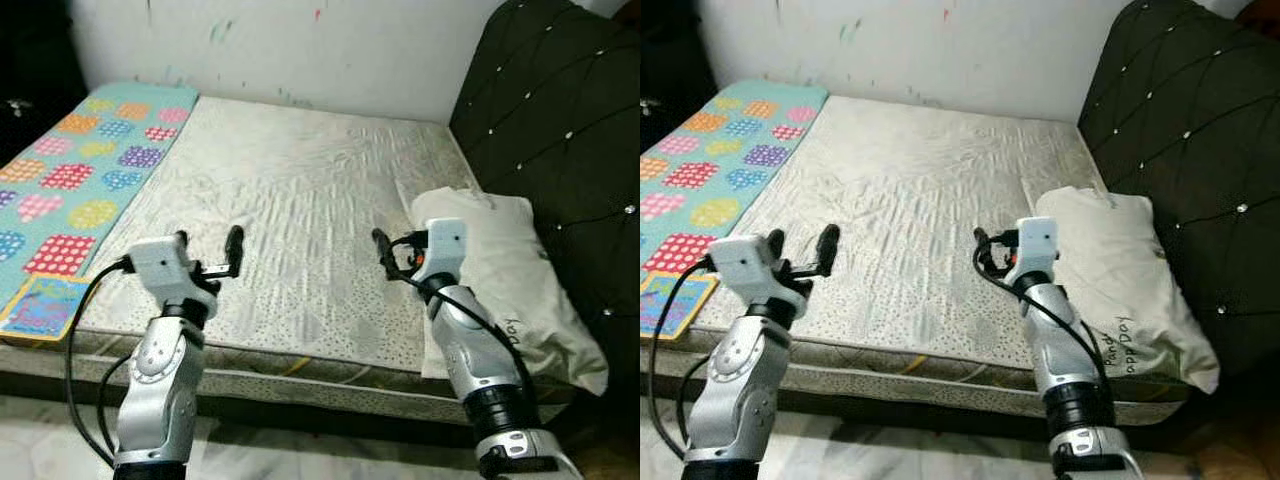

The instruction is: Clean up the room

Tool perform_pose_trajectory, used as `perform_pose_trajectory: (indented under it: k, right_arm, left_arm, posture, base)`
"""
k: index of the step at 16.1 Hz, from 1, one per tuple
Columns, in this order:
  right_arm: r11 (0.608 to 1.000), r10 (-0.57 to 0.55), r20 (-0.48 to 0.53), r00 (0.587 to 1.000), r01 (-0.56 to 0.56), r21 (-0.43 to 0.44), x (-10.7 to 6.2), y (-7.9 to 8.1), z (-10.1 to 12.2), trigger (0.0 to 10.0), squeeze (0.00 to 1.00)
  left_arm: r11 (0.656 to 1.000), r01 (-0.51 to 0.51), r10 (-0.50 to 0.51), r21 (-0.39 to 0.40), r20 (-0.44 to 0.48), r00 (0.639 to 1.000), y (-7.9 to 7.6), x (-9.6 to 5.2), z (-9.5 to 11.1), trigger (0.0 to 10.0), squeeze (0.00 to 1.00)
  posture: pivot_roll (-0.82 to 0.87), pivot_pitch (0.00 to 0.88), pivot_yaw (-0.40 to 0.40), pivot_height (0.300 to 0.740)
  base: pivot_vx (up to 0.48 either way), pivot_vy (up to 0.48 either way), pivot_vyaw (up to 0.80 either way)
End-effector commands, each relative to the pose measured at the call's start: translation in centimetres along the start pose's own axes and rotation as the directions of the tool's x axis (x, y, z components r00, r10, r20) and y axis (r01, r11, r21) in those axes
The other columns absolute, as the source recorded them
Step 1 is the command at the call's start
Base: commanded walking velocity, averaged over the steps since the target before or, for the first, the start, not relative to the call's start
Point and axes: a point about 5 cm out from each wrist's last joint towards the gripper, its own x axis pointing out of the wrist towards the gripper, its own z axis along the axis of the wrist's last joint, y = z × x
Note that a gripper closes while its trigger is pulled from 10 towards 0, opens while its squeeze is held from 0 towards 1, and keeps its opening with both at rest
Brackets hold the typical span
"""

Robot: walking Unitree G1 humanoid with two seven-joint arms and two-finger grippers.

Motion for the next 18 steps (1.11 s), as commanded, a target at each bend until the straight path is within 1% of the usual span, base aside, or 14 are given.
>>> perform_pose_trajectory:
  k: [1,9,14,15,17,18]
  right_arm:
    - [1.000,-0.010,0.011,1.000,0.010,0.000,0.1,-0.5,0.4,10.0,0.00]
    - [1.000,-0.015,0.012,1.000,0.015,0.003,0.1,-0.5,0.4,10.0,0.00]
    - [0.999,-0.033,0.016,0.999,0.033,-0.003,0.0,-0.9,0.5,10.0,0.00]
    - [0.999,-0.044,0.013,0.999,0.045,-0.031,-0.2,-1.4,0.5,10.0,0.00]
    - [0.998,-0.055,-0.007,0.998,0.055,-0.033,-0.5,-2.1,0.4,10.0,0.00]
    - [0.997,-0.068,-0.018,0.998,0.067,-0.046,-0.8,-2.5,0.4,10.0,0.00]
  left_arm:
    - [1.000,0.027,-0.027,0.000,0.013,1.000,-0.4,0.1,0.3,10.0,0.00]
    - [1.000,0.023,-0.023,0.005,0.007,1.000,-0.3,0.2,0.3,10.0,0.00]
    - [1.000,-0.001,0.001,0.020,-0.002,1.000,-0.1,0.2,0.2,10.0,0.00]
    - [0.999,-0.027,0.027,0.033,-0.006,1.000,0.3,0.1,0.3,10.0,0.00]
    - [0.998,-0.045,0.045,0.041,-0.012,0.999,0.9,-0.3,0.3,10.0,0.00]
    - [0.997,-0.063,0.063,0.050,-0.018,0.998,1.7,-0.8,0.3,10.0,0.00]
  posture:
    - [-0.04,0.000,-0.070,0.740]
    - [-0.04,0.000,-0.070,0.740]
    - [-0.04,0.000,-0.069,0.740]
    - [-0.04,0.000,-0.069,0.740]
    - [-0.04,0.000,-0.067,0.740]
    - [-0.04,0.000,-0.067,0.740]
  base:
    - [0.307,0.000,0.00]
    - [0.292,0.000,0.00]
    - [0.000,0.000,0.00]
    - [0.000,0.000,0.00]
    - [0.000,0.000,0.00]
    - [0.000,0.000,0.00]
